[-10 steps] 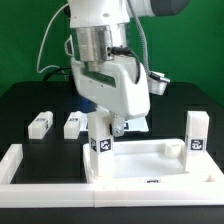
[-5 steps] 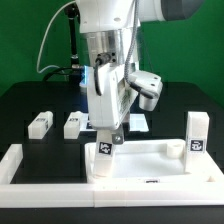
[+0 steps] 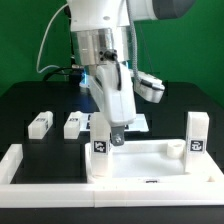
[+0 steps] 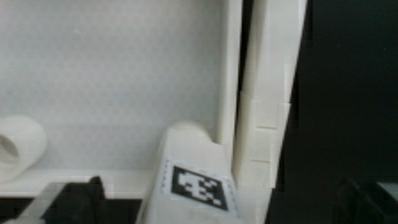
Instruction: Assemble desk
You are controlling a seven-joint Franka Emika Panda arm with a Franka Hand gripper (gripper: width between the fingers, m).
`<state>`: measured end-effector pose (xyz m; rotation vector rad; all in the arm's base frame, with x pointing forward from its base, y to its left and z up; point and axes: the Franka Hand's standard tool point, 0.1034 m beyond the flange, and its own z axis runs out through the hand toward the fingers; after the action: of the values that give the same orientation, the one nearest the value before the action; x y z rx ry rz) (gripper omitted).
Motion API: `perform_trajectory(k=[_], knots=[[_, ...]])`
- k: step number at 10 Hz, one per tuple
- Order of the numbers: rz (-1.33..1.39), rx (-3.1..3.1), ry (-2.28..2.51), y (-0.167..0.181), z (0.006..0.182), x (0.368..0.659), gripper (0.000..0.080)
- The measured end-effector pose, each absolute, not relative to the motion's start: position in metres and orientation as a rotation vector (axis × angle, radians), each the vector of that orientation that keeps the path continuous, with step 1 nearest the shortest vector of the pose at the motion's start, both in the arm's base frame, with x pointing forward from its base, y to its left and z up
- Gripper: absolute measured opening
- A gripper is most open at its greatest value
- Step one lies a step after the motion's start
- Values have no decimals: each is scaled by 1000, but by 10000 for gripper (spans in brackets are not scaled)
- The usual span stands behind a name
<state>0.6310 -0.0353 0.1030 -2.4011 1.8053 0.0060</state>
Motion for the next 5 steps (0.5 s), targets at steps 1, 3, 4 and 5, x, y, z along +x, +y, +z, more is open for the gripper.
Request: perform_trajectory(k=[1, 3, 4, 5], knots=[[5, -2551, 1626, -35, 103, 628, 647], [-10, -2650, 1463, -36, 102, 628, 648], [-17, -2706, 1359, -37, 102, 628, 648], [-21, -2740, 1292, -37, 101, 628, 648]])
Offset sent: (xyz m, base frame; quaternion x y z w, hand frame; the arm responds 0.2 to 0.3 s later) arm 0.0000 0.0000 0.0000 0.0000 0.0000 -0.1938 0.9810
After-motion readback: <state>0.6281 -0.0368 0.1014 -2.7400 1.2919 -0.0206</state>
